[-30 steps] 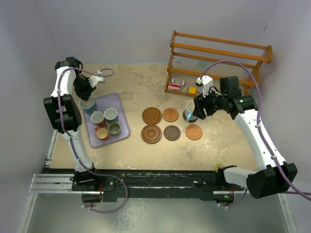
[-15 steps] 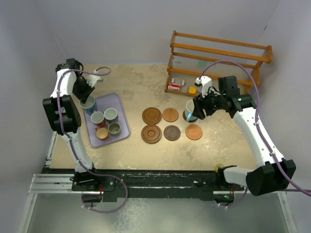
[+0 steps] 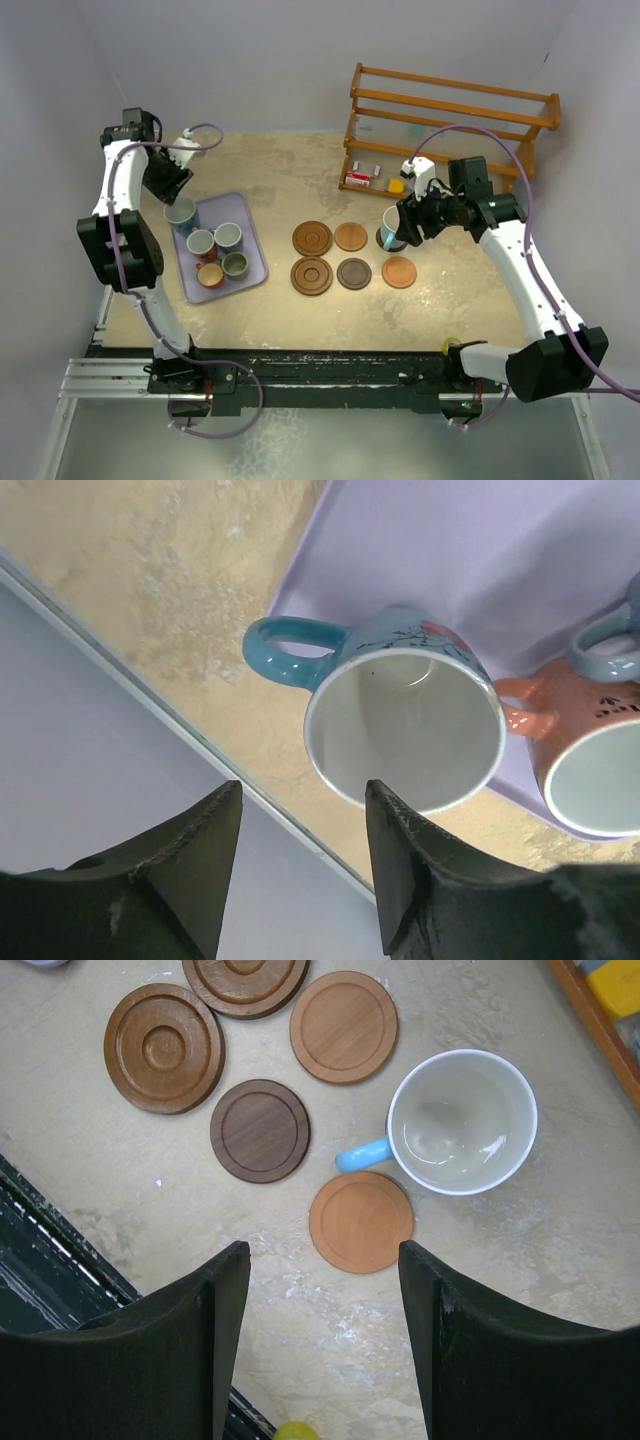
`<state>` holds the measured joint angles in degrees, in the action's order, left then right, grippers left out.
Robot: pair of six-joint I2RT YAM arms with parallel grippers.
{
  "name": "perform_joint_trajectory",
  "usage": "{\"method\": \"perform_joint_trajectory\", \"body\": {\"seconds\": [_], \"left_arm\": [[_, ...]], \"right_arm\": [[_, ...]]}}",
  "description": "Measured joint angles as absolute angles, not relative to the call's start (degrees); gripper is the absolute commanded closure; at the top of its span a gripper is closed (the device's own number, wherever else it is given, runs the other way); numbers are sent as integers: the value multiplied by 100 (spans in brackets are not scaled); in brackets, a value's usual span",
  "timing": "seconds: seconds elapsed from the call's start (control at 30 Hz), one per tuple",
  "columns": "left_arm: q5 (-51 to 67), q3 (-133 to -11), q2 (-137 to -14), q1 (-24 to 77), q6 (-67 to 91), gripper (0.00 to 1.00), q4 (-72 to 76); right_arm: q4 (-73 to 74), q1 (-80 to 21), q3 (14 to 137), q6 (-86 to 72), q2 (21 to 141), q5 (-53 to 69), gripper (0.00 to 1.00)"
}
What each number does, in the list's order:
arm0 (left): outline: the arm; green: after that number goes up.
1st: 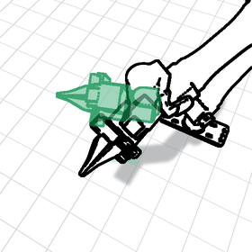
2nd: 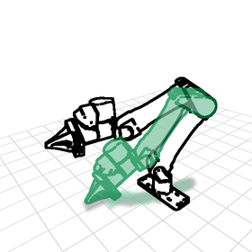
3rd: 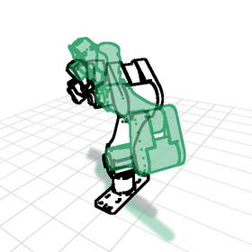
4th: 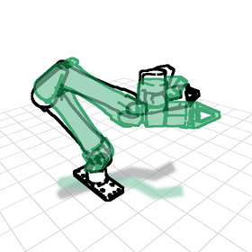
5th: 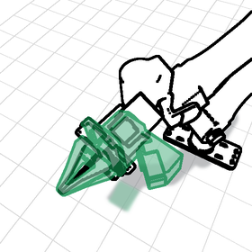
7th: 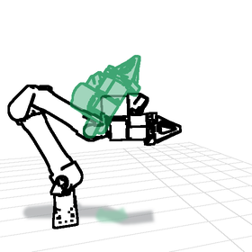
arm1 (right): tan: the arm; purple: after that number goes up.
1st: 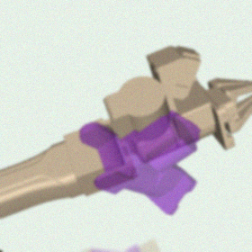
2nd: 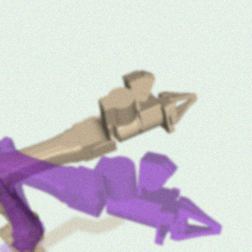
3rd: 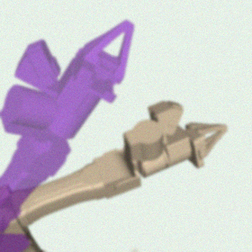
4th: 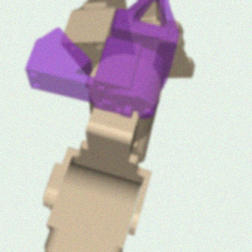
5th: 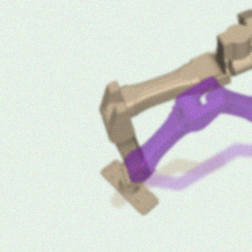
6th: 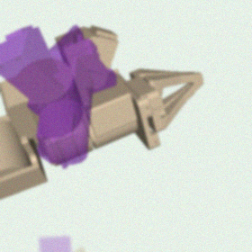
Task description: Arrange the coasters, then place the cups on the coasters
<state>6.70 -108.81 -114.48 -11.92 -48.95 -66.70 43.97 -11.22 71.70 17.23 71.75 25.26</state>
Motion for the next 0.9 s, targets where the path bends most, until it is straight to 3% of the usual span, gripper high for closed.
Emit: {"method": "perform_joint_trajectory", "body": {"seconds": [0.4, 0.9], "left_arm": [[1304, -10499, -10825, -882, -7341, 42, -6650], [1105, -10993, -11935, -687, -9896, 45, -7583]], "right_arm": [[4401, -1122, 7170, 1761, 7175, 2523, 37], [4431, -1122, 7170, 1826, 7175, 2504, 37]]}}
